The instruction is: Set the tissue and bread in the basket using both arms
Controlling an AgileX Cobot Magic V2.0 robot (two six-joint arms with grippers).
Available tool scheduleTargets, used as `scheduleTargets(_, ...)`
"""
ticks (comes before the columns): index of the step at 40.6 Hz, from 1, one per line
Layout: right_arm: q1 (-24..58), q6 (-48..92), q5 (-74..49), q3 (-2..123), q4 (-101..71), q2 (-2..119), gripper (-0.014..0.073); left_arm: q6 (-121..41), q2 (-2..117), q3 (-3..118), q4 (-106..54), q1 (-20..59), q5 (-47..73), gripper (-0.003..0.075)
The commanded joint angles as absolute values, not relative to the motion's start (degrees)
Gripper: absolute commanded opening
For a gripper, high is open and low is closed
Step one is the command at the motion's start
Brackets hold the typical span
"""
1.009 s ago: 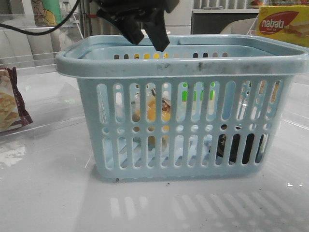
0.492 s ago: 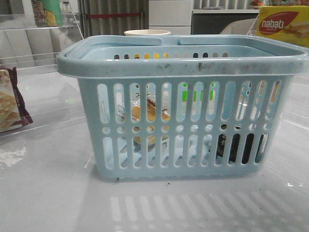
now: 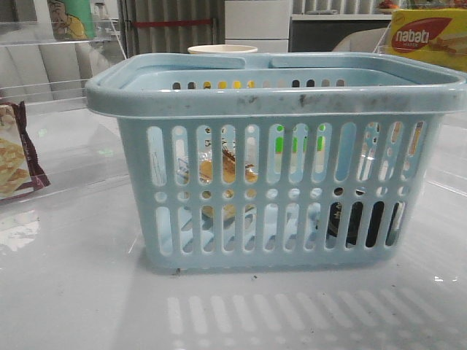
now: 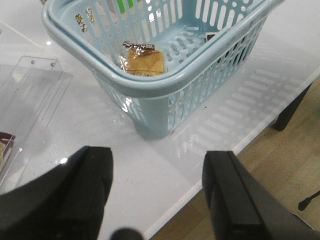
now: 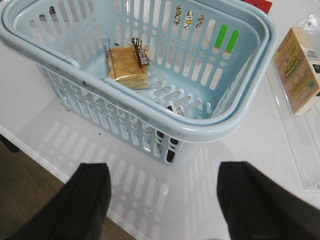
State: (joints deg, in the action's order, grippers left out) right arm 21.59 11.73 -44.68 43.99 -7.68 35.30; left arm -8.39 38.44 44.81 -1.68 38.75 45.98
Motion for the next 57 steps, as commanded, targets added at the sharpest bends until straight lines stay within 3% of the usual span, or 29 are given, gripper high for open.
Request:
scheduleTargets(1, 21.6, 12.04, -41.29, 45.48, -7.35, 35.39, 0.056, -3.64, 35.31, 43.48, 1.12, 38.89, 42.48, 0.0455)
scheduleTargets(16, 21.6, 12.04, -43.91, 45.48, -7.3, 35.39, 0.0541, -0.43, 34.26, 41.52, 3.63, 38.6, 42.29, 0.0451)
scheduleTargets(28, 21.6, 12.04, -43.91, 45.48, -7.3, 35.39, 0.0164, -0.43, 34.26, 41.52, 3.63, 38.6, 42.17, 0.0222)
scheduleTargets(34, 21.6, 12.04, -43.91, 45.48, -7.3, 35.39, 0.0055, -0.43, 34.26, 41.52, 3.63, 38.6, 42.17, 0.0107)
scheduleTargets(57, 21.6, 12.04, -43.92, 45.48, -7.3, 35.39, 0.0056, -0.43, 34.26, 41.52, 3.63, 38.6, 42.27, 0.0092)
